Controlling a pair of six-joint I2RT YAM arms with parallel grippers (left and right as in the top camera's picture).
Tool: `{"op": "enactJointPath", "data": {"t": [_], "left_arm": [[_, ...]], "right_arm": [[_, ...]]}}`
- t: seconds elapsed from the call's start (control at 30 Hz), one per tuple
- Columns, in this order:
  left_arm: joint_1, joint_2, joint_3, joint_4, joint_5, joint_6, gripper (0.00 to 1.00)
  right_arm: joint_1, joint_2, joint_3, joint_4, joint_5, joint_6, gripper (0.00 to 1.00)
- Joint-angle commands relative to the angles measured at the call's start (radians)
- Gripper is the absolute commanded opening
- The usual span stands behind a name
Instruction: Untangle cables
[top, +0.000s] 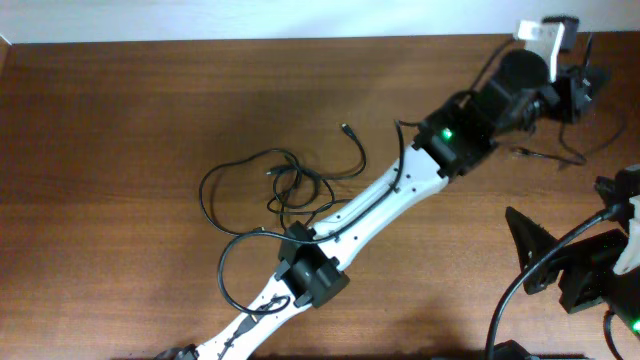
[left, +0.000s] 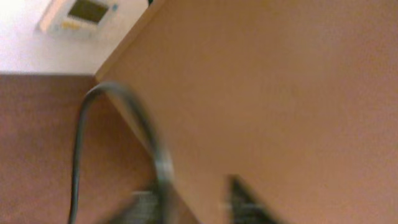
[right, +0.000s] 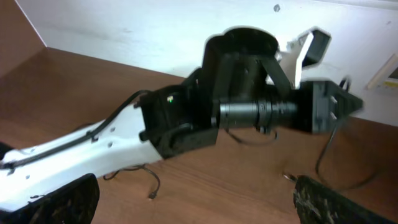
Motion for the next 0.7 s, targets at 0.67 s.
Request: {"op": "enactJointPath", "data": {"t": [0.67], "left_arm": [[0.462, -0.74, 0.121, -1.329, -0.892, 0.396, 0.99]], "right_arm": [[0.002, 0.833, 0.002, 0.264, -0.172, 0.2, 1.0]]}}
